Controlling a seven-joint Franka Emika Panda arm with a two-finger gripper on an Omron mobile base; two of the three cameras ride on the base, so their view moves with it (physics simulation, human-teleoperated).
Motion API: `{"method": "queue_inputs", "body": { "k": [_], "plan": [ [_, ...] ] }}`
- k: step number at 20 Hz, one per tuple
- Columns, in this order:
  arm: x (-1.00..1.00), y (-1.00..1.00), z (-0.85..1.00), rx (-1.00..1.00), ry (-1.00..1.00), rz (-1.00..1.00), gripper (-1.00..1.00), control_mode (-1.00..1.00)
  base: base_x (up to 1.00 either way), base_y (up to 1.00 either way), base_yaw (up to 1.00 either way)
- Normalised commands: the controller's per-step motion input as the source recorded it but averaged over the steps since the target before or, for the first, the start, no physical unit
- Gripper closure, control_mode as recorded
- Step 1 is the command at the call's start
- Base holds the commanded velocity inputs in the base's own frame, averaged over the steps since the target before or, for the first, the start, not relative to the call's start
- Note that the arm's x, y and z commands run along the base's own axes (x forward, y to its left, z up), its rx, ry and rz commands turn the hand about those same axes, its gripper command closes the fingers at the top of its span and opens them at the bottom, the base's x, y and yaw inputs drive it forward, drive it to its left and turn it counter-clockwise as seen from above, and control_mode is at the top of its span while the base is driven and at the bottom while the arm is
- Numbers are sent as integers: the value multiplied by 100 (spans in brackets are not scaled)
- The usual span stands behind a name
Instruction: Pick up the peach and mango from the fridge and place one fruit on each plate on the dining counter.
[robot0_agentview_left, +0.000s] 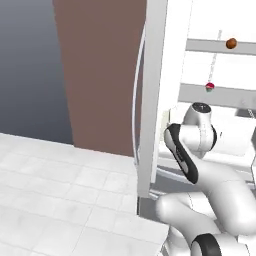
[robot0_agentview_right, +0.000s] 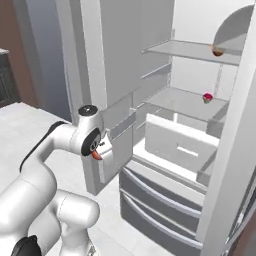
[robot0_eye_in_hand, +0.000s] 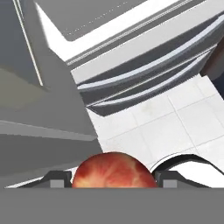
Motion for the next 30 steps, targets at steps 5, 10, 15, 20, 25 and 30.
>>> {"method": "queue_inputs", "body": {
  "k": [5, 10, 15, 20, 25, 30],
  "plan": [
    [0, 0, 0, 0, 0, 0, 100, 100, -47, 5, 63],
    [0, 0, 0, 0, 0, 0, 100, 100, -5, 16, 56],
    [0, 0, 0, 0, 0, 0, 100, 100, 0, 6, 52],
    [0, 0, 0, 0, 0, 0, 100, 100, 13, 0, 47],
    [0, 0, 0, 0, 0, 0, 100, 100, 62, 0, 29],
    [0, 0, 0, 0, 0, 0, 100, 100, 95, 0, 21]
  ]
}}
